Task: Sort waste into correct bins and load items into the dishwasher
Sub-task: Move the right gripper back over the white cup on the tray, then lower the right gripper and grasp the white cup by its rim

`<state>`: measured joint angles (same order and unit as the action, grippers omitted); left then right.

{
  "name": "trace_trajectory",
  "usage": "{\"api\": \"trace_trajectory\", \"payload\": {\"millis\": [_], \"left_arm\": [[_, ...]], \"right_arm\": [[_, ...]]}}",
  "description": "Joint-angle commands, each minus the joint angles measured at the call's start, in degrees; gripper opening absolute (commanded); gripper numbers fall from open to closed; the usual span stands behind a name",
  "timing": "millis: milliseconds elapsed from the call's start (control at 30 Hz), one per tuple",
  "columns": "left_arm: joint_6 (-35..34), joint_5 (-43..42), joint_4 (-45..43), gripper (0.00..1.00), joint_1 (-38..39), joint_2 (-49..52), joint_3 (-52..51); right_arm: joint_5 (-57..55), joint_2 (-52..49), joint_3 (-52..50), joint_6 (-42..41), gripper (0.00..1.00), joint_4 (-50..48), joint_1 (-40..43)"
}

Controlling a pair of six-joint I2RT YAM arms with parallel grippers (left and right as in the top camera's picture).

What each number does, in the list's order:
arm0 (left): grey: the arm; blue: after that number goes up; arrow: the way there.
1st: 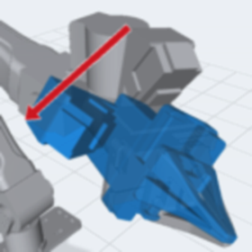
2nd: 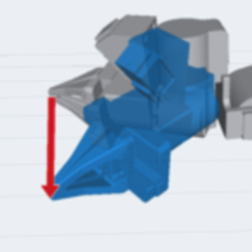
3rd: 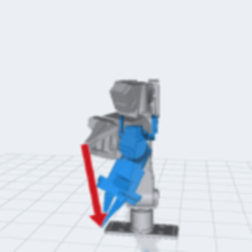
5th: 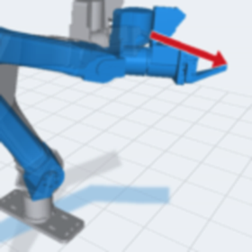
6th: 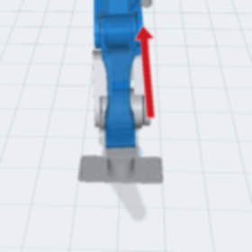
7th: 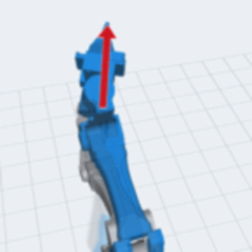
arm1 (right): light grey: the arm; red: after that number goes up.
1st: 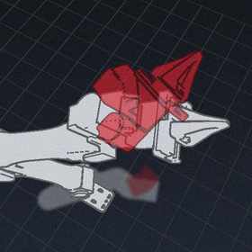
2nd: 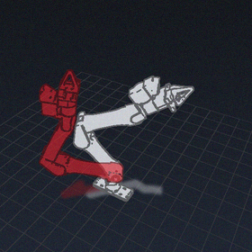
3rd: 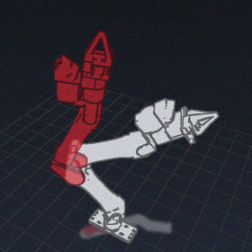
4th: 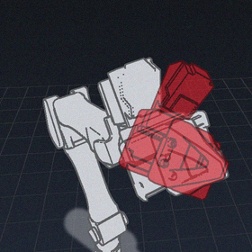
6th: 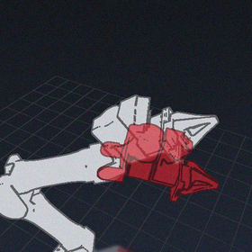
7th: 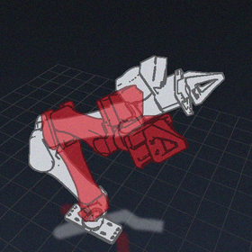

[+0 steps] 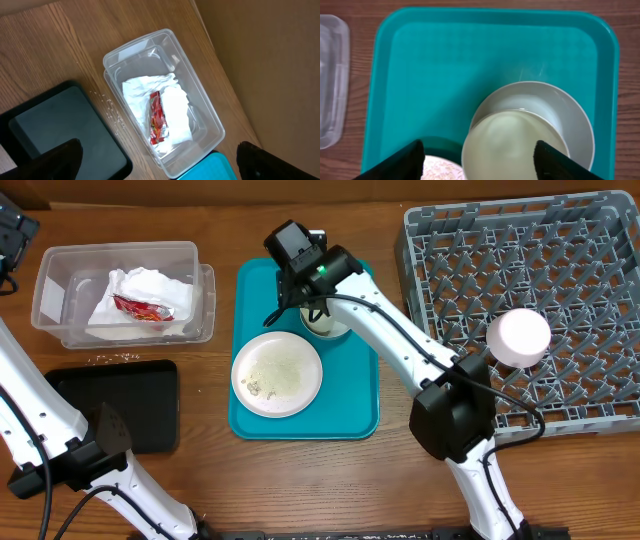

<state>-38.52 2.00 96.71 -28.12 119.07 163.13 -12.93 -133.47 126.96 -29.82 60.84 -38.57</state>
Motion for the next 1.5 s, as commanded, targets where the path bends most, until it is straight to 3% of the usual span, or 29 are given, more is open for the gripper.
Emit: {"api": "trace_trajectory", "payload": {"millis": [0,200,633,800,1267,1467], "left_arm": [[1.3,0.5,0.1,1.00,0.4,0.8,0.0],[1.3,0.5,0.1,1.00,0.4,0.8,0.0],[1.3,0.5,0.1,1.00,0.4,0.8,0.0],[1.3,0.6,0.1,1.00,0.4,0.8,0.0],[1.3,0.6,0.1,1.00,0.4,0.8,0.0],[1.3,0.6,0.1,1.00,0.4,0.8,0.0]], "right_arm": [[-1.2,-0.3,0.0,-0.7,0.68,-0.6,0.1],[-1.0,-0.4,-0.6,-3.0,0.60,-0.7,-1.0],[-2.7,-1.2,-3.6,-3.2,0.59,-3.0,-2.4],[-2.7,-1.2,-3.6,-3.2,0.46,-2.7,-2.4],[-2.7,-3.0,-3.6,-3.0,0.45,-1.4,-2.4],[-2.7,-2.9,-3.4,-3.0,0.31,-1.1,-2.4]]}}
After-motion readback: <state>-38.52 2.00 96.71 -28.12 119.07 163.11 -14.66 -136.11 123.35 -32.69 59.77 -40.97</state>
